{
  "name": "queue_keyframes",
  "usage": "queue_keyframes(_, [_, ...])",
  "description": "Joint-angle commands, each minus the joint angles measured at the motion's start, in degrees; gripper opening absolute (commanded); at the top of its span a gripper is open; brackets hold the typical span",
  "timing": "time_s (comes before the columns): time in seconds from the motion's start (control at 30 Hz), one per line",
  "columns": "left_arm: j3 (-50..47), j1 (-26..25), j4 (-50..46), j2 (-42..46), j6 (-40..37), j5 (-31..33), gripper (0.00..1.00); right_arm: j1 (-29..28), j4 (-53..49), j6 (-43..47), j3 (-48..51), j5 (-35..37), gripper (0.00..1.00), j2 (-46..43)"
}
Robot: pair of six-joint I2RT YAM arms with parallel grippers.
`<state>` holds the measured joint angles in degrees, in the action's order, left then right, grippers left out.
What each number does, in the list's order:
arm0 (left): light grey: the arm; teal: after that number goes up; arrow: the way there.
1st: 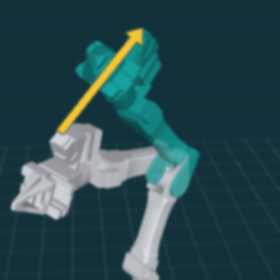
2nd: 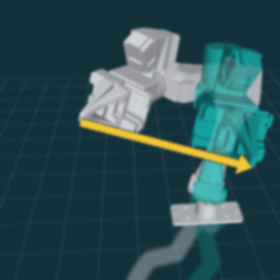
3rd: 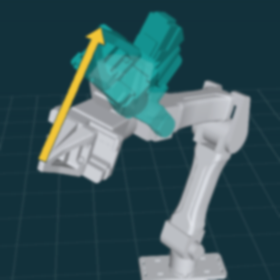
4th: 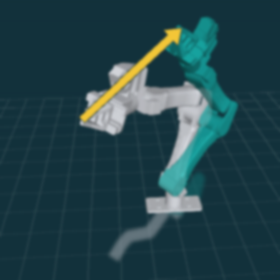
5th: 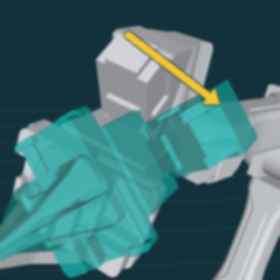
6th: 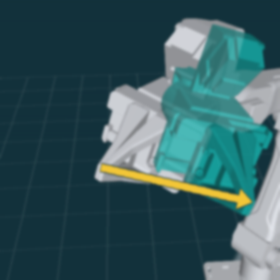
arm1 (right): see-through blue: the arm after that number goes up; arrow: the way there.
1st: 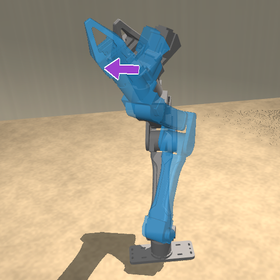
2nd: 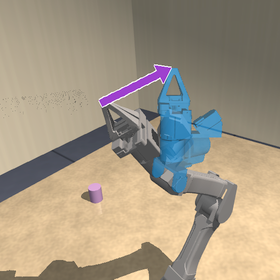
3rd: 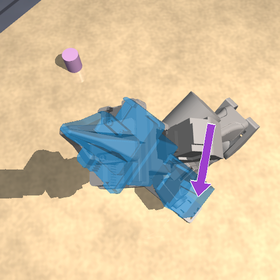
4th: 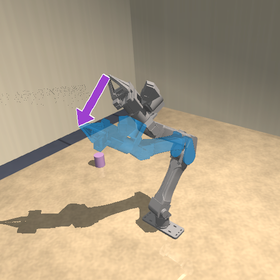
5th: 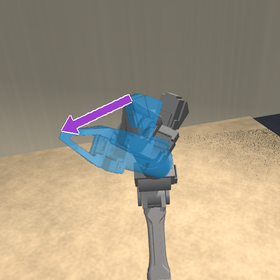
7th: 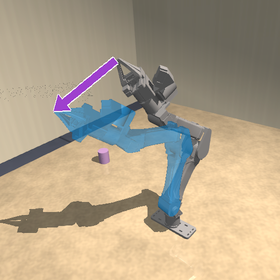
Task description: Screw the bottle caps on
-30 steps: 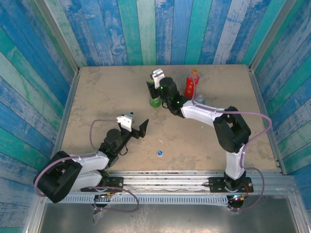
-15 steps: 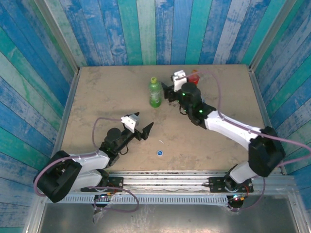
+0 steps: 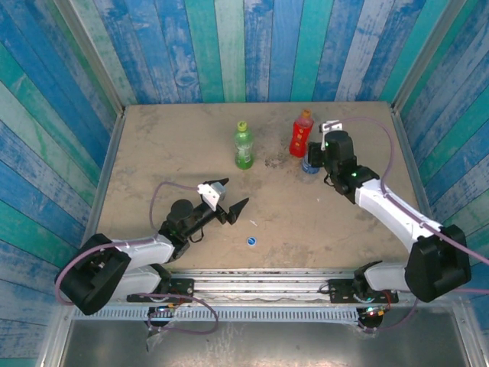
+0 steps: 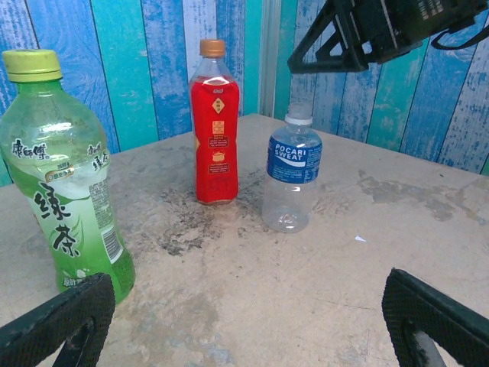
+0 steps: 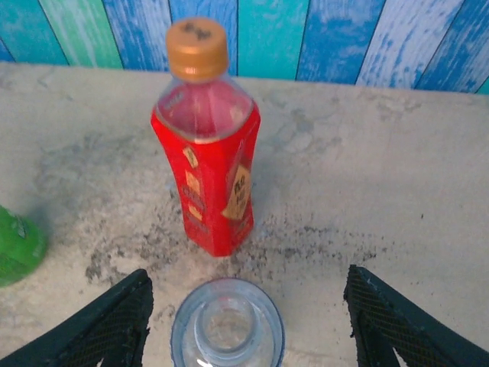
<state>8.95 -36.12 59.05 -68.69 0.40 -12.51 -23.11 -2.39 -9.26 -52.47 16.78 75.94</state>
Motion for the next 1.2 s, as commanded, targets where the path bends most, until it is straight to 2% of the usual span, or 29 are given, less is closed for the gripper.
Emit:
queue_keyframes(0.0, [1.07,-0.29,0.17,-0.41,-1.13,-0.76,0.94,0.91,-3.42,-0.47,-1.22,-2.79,0.63,2.45])
queue_keyframes(0.1, [1.23,-0.28,-0.32,-0.48,-1.36,-0.80,0.94,1.47,-3.67,-0.33,-2.08,-4.03,0.59,4.39])
queue_keyframes(0.4, [1.33,-0.36,-0.51,-0.59,-1.72,-0.72,0.94,2.71,-2.71,1.04,-5.22,-5.40,0.60,9.68])
queue_keyframes(0.5, [1.25,-0.36,-0.43,-0.57,-1.71,-0.62,0.94,3.34,-2.66,0.95,-5.88,-6.87,0.56,11.04])
queue_keyframes(0.6, [1.22,-0.36,-0.38,-0.62,-1.90,-0.52,0.94,3.69,-2.79,0.80,-5.98,-8.32,0.45,11.68])
queue_keyframes(0.77, [1.33,-0.32,-0.43,-0.71,-1.90,-0.67,0.94,3.65,-3.77,1.40,-5.72,-12.09,0.35,11.60])
queue_keyframes(0.83, [1.24,-0.36,-0.16,-0.75,-1.64,-0.23,0.94,3.69,-4.84,2.28,-5.72,-13.52,0.28,11.28])
queue_keyframes(0.97, [1.19,-0.42,-0.03,-0.90,-1.81,0.26,0.94,2.81,-4.76,4.48,-4.20,-15.92,0.22,8.85])
queue_keyframes(1.17, [2.09,-0.36,2.69,-3.74,-2.03,-3.03,0.94,-3.25,-2.43,8.43,-1.09,-15.00,0.21,5.18])
